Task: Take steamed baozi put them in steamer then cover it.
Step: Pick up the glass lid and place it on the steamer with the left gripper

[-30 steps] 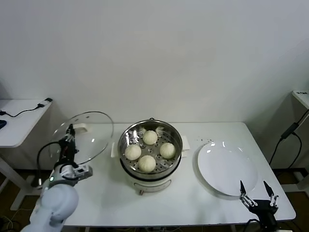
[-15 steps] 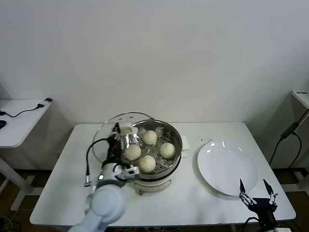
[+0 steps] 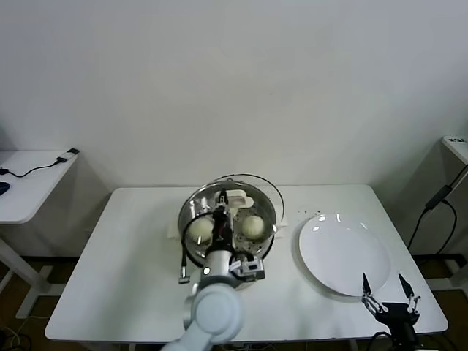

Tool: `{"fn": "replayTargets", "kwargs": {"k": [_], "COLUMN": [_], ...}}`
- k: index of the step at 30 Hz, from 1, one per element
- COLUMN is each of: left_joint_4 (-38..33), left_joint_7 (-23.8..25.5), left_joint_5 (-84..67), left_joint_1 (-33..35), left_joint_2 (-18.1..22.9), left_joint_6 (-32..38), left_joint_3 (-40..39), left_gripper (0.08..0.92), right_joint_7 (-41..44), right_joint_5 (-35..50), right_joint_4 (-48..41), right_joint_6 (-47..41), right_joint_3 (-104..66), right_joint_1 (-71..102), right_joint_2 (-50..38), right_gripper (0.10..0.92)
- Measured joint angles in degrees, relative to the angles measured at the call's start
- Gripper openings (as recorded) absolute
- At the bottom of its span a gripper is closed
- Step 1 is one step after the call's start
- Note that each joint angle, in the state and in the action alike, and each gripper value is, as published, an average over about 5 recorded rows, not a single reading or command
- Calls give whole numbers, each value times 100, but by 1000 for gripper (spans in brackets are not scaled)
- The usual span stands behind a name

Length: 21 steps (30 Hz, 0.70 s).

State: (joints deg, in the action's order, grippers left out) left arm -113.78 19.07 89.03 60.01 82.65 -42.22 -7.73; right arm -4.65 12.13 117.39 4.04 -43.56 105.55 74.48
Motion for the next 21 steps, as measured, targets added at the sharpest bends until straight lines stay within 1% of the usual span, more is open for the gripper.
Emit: {"fn": "replayTargets", "kwargs": {"k": [4, 8, 21], "left_joint_4": [179, 347, 725], "left_joint_7": [5, 10, -134], "left_joint_5": [188, 326, 495], "left_joint_1": [11, 43, 14], "left_joint_2": [159, 228, 280], "left_joint_6": [1, 2, 4], "left_joint_3": [-58, -69, 73], "left_gripper": [132, 132, 132], "right_joint_7": [-5, -8, -19], "right_joint_5": [8, 25, 69], "right_joint_4": [-3, -5, -58], "right_joint_6": [52, 113, 277], "right_joint_3": [-32, -71, -90], "right_joint_1": [22, 57, 121], "right_joint_2": [9, 13, 38], "right_gripper": [823, 823, 823]}}
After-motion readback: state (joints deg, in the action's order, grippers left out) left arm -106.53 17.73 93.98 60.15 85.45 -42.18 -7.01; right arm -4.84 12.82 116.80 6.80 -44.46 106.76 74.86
